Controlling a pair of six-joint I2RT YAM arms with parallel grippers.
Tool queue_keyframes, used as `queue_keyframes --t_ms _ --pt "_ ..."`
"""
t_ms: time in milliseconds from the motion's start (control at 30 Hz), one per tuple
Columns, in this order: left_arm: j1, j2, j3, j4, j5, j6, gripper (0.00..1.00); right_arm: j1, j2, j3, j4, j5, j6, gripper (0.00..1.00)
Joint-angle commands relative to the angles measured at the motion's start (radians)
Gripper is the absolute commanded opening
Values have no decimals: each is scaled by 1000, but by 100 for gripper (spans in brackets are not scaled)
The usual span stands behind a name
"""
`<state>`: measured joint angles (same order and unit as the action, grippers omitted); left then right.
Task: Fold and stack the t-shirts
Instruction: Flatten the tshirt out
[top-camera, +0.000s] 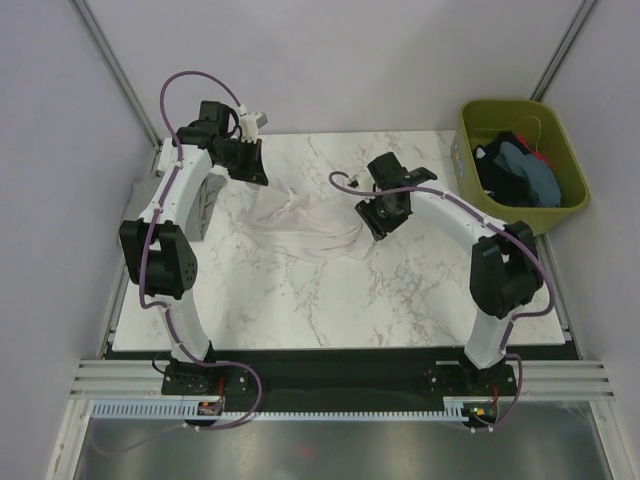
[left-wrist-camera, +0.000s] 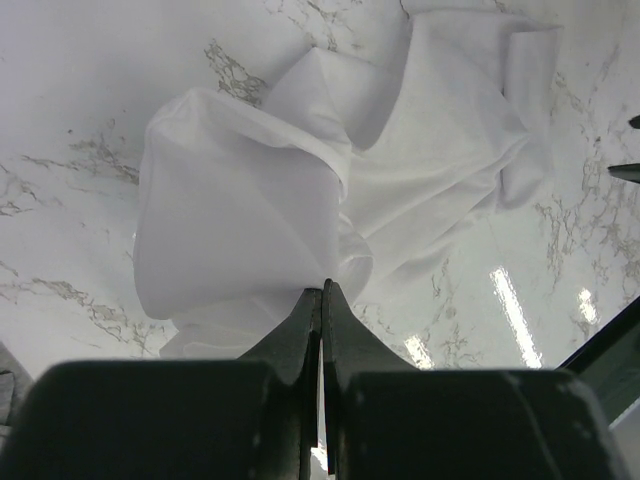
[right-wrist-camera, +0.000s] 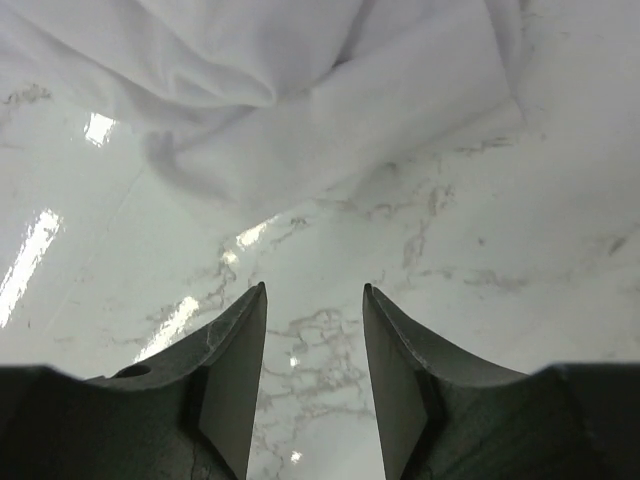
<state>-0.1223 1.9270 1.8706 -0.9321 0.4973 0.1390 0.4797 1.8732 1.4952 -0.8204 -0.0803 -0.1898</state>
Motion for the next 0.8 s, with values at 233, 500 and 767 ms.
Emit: queue_keyframes --t_ms 233,500,767 --pt "-4 -13 67 19 -8 -15 2 -10 67 174 46 43 -11 52" --pt "-5 -60 19 18 -16 -10 2 -104 306 410 60 22 70 52" --pt "-5 -54 15 18 -9 -12 2 -158 304 386 58 -70 82 50"
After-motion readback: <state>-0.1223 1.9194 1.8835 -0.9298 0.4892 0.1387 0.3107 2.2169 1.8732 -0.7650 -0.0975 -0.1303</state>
